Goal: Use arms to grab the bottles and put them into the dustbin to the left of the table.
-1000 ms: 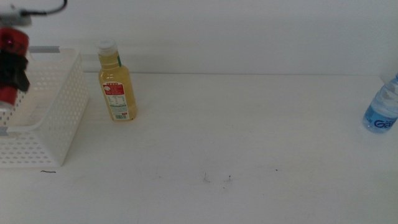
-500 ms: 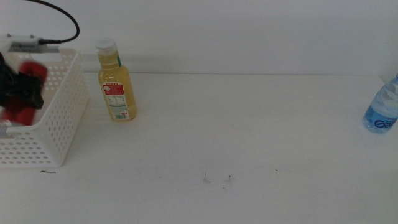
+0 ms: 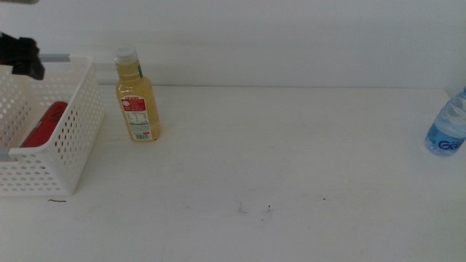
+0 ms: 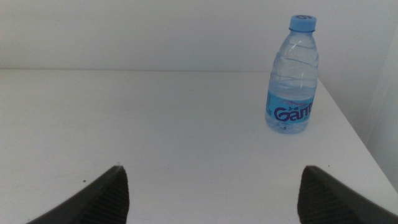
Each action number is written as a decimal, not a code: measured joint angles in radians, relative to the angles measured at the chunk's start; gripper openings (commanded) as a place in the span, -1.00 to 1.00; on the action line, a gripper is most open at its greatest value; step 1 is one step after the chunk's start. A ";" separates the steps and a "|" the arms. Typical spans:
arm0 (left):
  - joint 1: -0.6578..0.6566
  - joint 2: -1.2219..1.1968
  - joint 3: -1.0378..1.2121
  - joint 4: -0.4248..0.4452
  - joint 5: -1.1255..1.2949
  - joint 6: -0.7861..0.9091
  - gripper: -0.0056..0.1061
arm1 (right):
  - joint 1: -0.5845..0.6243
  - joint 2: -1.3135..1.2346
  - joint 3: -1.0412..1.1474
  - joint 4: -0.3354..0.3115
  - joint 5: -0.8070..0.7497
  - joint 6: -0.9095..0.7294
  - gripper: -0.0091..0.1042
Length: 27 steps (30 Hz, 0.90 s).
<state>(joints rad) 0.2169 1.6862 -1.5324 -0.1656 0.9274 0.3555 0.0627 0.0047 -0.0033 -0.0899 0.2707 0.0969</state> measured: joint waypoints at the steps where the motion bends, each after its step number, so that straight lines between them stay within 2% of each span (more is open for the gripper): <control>1: -0.021 -0.057 0.056 0.000 -0.036 -0.007 0.78 | 0.000 0.000 0.000 0.000 0.000 0.000 0.78; 10: -0.227 -0.581 0.708 0.082 -0.645 -0.155 0.78 | 0.000 0.000 0.000 0.000 0.000 0.000 0.78; 15: -0.296 -0.742 1.089 0.052 -1.079 -0.172 0.78 | 0.000 0.000 0.000 0.000 0.000 0.000 0.78; 21: -0.357 -0.721 1.437 0.038 -1.628 -0.231 0.78 | 0.000 0.000 0.000 0.000 0.000 0.000 0.78; 24: -0.359 -0.647 1.473 0.041 -1.731 -0.273 0.78 | 0.000 0.000 0.000 0.000 0.000 0.000 0.78; 27: -0.359 -0.582 1.473 0.079 -1.794 -0.316 0.78 | 0.000 0.000 0.000 0.000 0.000 0.000 0.78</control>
<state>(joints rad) -0.1421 1.1040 -0.0596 -0.0868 -0.8665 0.0394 0.0627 0.0047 -0.0033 -0.0899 0.2707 0.0969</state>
